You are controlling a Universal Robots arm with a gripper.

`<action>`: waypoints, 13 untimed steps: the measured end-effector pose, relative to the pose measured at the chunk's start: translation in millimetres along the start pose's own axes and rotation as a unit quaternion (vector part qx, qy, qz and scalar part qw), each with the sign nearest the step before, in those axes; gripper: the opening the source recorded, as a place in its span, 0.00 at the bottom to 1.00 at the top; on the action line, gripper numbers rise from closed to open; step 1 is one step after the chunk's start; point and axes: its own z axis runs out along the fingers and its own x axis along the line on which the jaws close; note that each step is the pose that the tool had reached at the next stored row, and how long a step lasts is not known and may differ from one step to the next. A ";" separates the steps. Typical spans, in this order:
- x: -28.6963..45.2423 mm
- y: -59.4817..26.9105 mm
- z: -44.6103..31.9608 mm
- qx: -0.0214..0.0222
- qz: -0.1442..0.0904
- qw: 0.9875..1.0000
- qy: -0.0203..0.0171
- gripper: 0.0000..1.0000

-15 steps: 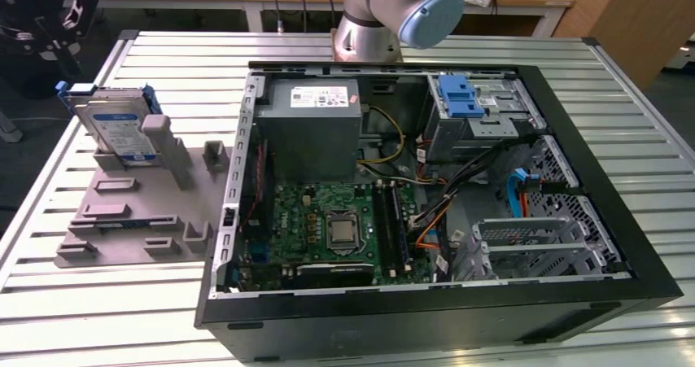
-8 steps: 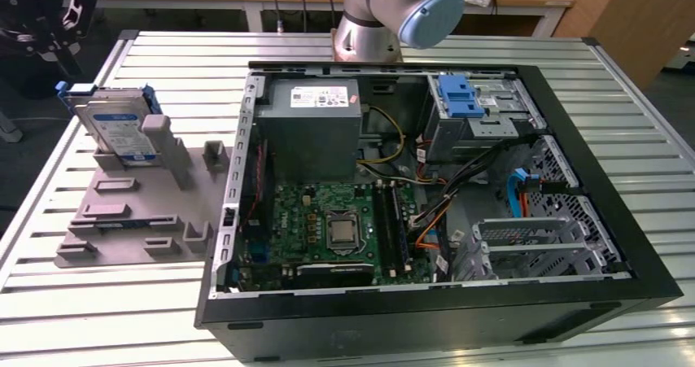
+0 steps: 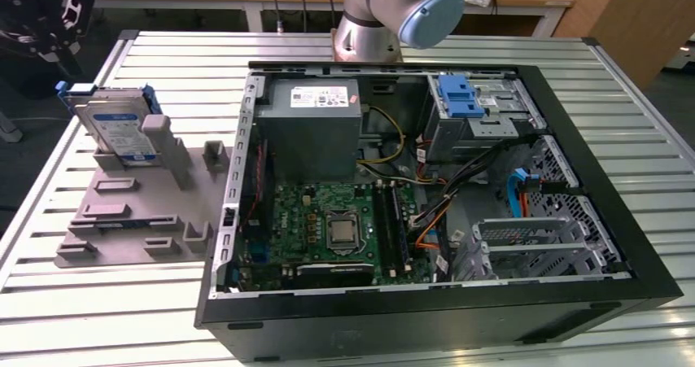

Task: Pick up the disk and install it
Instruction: 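Pick up the disk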

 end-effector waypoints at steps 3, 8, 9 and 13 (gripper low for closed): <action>0.0 0.0 0.0 0.000 -0.007 1.000 0.000 0.11; 0.0 0.0 0.0 0.000 -0.007 1.000 0.000 0.11; 0.0 0.0 0.0 0.000 -0.007 1.000 0.000 0.11; 0.0 0.0 0.0 0.000 -0.011 1.000 0.000 0.11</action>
